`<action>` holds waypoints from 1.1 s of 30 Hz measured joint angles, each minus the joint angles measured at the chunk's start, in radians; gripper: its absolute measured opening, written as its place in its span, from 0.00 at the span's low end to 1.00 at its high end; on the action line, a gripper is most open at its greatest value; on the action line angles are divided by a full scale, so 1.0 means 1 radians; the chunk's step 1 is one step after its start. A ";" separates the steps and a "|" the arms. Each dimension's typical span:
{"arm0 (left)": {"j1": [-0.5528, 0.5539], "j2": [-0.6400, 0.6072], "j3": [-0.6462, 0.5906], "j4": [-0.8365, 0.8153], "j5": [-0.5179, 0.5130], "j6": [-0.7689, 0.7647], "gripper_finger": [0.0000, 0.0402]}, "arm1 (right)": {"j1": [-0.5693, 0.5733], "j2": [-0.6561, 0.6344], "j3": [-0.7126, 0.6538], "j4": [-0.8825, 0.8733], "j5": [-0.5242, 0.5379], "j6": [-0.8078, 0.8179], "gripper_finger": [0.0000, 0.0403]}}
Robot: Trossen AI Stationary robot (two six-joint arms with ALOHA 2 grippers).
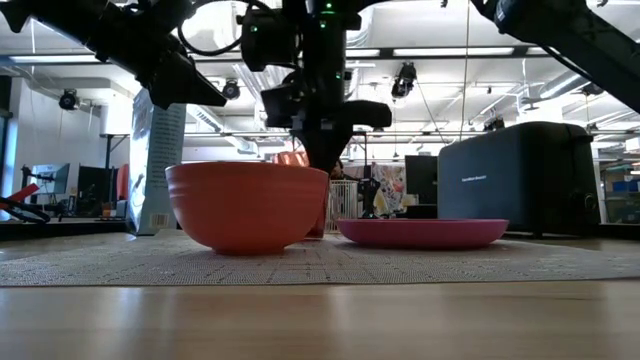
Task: Arrange a breakfast setting
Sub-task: Put the orange cup of milk on the gray table mat, then pour the cereal from the blue cereal box into the orange bowl
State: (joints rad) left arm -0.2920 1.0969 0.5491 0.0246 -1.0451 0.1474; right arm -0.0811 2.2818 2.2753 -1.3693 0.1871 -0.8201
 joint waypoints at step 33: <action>0.000 0.001 0.000 0.039 0.010 0.030 0.33 | 0.052 -0.225 -0.015 -0.192 -0.007 0.966 0.20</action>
State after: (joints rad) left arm -0.2916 1.0974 0.5491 0.0636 -1.0348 0.1772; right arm -0.0287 2.0571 2.2607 -1.5615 0.1797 0.1460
